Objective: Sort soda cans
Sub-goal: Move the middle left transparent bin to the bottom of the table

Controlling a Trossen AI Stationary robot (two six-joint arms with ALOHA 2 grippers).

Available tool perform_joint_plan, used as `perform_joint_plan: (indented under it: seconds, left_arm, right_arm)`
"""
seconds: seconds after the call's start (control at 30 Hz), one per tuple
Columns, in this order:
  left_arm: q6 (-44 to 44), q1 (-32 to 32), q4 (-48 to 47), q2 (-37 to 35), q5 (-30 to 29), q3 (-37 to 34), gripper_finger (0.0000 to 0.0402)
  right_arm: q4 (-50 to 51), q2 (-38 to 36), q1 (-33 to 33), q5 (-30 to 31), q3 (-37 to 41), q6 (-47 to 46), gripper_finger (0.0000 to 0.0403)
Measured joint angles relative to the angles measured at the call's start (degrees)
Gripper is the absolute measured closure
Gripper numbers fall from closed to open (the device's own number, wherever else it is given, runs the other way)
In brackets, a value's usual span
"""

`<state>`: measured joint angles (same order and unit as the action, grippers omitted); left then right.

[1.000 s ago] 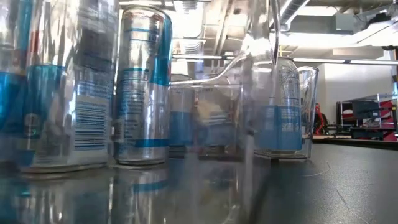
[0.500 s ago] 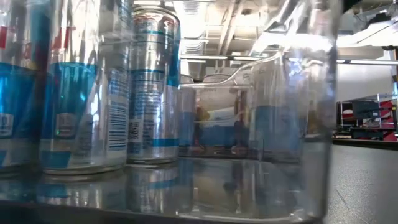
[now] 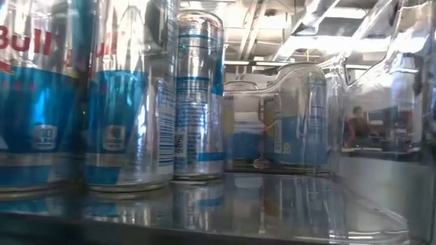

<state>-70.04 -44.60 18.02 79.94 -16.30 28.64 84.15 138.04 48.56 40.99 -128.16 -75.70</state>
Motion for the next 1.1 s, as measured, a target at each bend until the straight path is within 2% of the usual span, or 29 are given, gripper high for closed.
perform_joint_plan:
  seconds: [0.37,0.8,1.1]
  left_arm:
    - [3.8,2.4,3.2,0.0,-0.9,0.0,0.0401]
    - [5.0,4.5,3.3,0.0,-1.6,0.0,0.0401]
    - [5.4,4.7,3.8,-0.1,-3.4,0.0,0.0401]
  right_arm:
    - [5.8,0.0,0.1,-1.6,0.0,-7.5,0.0398]
    - [6.0,-0.1,-0.9,-2.9,0.0,-8.5,0.0398]
    - [5.2,-0.1,2.2,-3.7,-2.8,-6.1,0.0398]
